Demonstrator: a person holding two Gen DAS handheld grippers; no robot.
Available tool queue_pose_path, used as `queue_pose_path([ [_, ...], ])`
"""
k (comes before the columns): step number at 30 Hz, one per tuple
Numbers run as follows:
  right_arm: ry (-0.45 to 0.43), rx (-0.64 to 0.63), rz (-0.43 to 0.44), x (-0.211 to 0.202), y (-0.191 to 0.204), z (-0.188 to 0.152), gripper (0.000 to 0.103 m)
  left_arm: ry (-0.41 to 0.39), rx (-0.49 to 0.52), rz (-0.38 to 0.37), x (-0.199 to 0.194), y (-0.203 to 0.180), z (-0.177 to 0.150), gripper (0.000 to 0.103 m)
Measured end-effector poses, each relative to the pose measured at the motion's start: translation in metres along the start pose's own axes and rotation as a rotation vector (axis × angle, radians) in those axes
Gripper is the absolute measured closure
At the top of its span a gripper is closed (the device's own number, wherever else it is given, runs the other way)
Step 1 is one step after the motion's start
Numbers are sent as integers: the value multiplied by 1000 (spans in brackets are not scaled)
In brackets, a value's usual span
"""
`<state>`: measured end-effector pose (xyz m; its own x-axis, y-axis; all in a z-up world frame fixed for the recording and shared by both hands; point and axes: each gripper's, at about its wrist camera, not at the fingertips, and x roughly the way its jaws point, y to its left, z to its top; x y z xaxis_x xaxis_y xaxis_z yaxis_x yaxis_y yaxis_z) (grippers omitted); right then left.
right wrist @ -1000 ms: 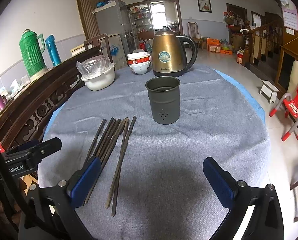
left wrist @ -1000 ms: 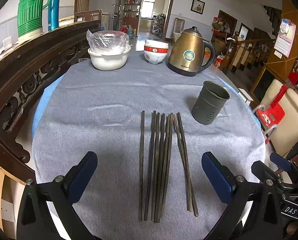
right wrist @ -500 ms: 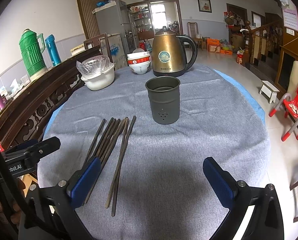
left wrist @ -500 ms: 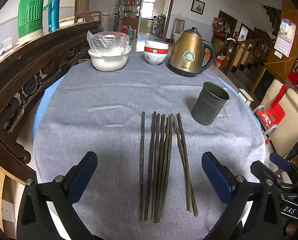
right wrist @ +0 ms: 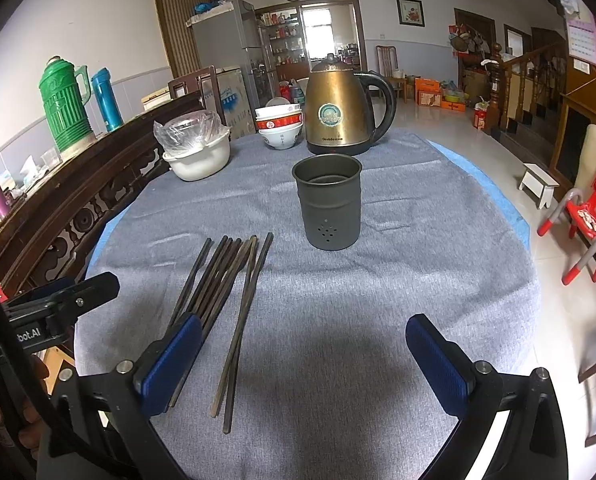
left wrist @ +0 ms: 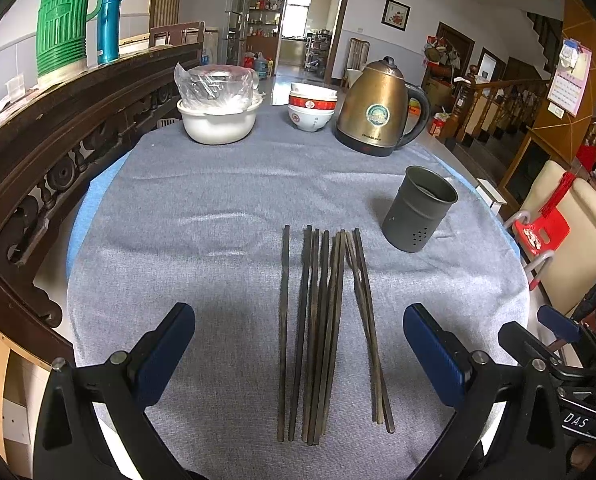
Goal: Organize utensils
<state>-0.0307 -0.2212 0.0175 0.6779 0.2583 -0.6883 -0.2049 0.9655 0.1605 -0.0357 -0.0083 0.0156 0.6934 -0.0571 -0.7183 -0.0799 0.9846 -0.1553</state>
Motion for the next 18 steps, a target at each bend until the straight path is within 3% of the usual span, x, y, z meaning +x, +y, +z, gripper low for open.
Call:
queue_pose_path([
  [18, 3, -1, 1, 0, 1, 1, 0, -6, -2, -4, -5, -1, 1, 0],
])
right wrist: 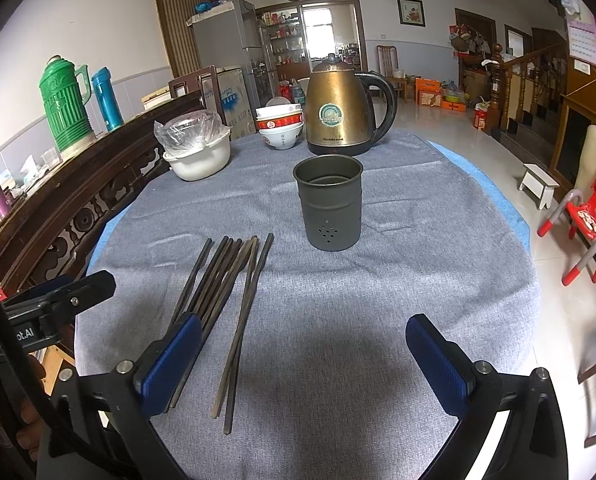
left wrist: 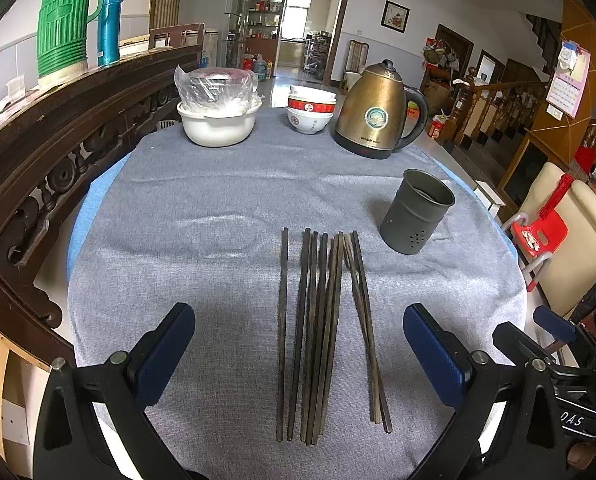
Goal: Organize utensils
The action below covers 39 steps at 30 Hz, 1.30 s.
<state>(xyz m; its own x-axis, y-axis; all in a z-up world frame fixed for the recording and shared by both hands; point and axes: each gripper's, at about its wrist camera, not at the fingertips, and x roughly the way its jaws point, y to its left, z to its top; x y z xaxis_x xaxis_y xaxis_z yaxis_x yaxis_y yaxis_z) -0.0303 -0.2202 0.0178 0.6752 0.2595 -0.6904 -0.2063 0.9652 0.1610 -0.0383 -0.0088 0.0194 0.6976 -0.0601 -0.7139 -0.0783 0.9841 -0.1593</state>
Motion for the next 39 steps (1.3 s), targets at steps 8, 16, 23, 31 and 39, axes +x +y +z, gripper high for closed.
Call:
queue_pose_path([
  [8, 2, 2, 1, 0, 0, 0, 0, -1, 3, 1, 0, 0, 0, 0],
  [16, 1, 2, 0, 0, 0, 0, 0, -2, 3, 1, -1, 0, 0, 0],
  [23, 54, 38, 44, 7, -9, 3, 0, 28, -19, 37, 3, 11, 1, 0],
  [31, 235, 105, 125, 42, -25, 5, 0, 182, -95, 131, 30, 49, -2, 0],
  [39, 348, 124, 238, 83, -11, 14, 16, 260, -148, 134, 47, 72, -11, 0],
])
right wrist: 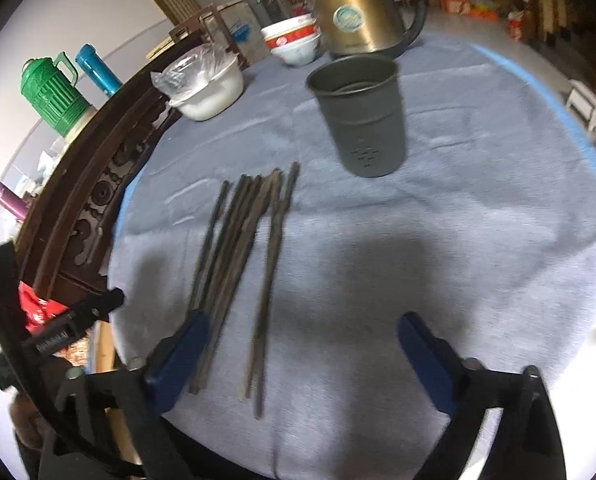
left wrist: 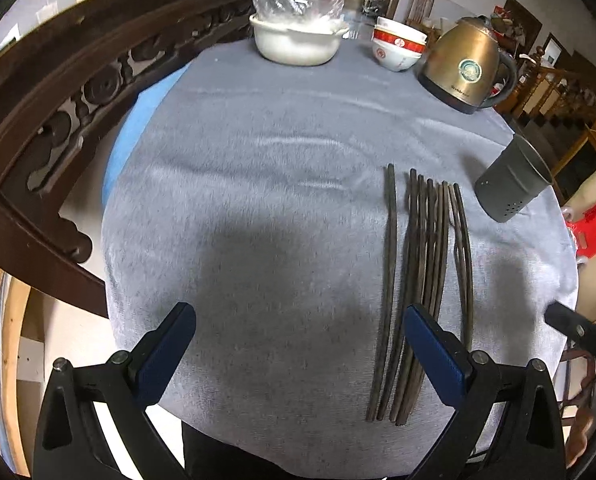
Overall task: Organize utensils
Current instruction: 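Grasp one dark chopstick with the right tool while the left tool grasps another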
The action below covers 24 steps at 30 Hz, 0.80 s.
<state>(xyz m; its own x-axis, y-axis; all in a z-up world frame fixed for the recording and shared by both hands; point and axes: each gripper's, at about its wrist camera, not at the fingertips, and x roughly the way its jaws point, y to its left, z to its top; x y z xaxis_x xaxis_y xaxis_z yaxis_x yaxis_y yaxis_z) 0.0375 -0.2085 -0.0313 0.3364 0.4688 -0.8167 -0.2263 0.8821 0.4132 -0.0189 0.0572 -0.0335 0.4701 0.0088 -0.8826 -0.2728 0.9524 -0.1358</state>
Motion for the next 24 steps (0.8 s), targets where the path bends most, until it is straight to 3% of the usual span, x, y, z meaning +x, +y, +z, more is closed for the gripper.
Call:
queue_pose_path([
  [1, 24, 20, 16, 7, 0, 5, 20, 4, -2, -6, 2, 1, 0, 0],
  [3, 53, 53, 67, 17, 0, 14, 37, 11, 1, -7, 4, 2, 1, 0],
  [6, 102, 117, 101, 37, -2, 29, 49, 26, 13, -5, 7, 0, 1, 0],
  [19, 211, 231, 79, 92, -7, 71, 66, 60, -23, -60, 21, 9, 4, 0],
  [21, 218, 239, 70, 96, -9, 72, 82, 59, -25, -65, 22, 11, 5, 0],
  [24, 252, 257, 82, 103, -14, 71, 92, 58, -27, -71, 22, 13, 7, 0],
])
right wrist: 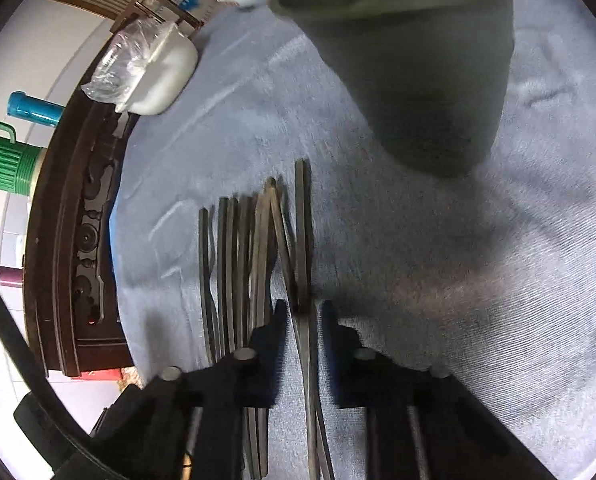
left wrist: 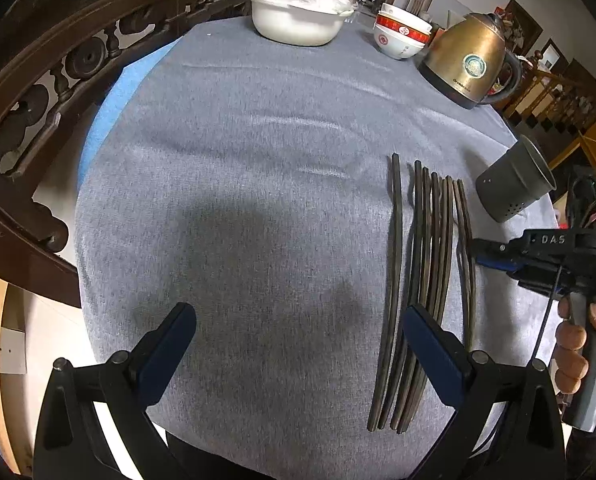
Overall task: Organize utensils
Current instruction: 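Grasp one dark chopstick with the right tool while the left tool grasps another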
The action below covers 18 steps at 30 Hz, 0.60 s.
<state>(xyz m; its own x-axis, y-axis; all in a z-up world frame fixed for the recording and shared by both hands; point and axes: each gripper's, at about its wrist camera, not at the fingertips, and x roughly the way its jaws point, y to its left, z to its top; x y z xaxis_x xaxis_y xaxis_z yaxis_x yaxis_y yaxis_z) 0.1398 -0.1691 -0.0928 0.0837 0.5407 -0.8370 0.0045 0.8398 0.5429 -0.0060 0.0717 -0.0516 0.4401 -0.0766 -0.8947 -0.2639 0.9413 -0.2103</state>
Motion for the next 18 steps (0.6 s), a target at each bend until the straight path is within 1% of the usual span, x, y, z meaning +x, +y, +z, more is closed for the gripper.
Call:
queue_pose_path([
  [2, 4, 5, 15, 0, -5, 0, 95, -1, -2, -2, 1, 1, 1, 0],
  [6, 7, -27, -20, -6, -9, -2, 97, 3, 0, 0, 2, 1, 2, 0],
  [9, 15, -57, -74, -13, -14, -1, 97, 5, 3, 3, 2, -1, 3, 0],
  [11, 43, -77, -99, -16, -17, 0, 97, 5, 6, 6, 2, -3, 4, 0],
  [12, 65, -89, -118, -16, -18, 1, 93, 7, 11, 7, 3, -5, 6, 0],
  [14, 102, -129, -153, -14, -14, 3, 92, 10, 23, 10, 4, -9, 10, 0],
  [16, 105, -143, -175, -13, -11, 4, 92, 16, 47, 17, 6, -15, 16, 0],
  [18, 104, -178, -193, -11, -5, 6, 93, 42, 70, 23, 9, -21, 24, 0],
])
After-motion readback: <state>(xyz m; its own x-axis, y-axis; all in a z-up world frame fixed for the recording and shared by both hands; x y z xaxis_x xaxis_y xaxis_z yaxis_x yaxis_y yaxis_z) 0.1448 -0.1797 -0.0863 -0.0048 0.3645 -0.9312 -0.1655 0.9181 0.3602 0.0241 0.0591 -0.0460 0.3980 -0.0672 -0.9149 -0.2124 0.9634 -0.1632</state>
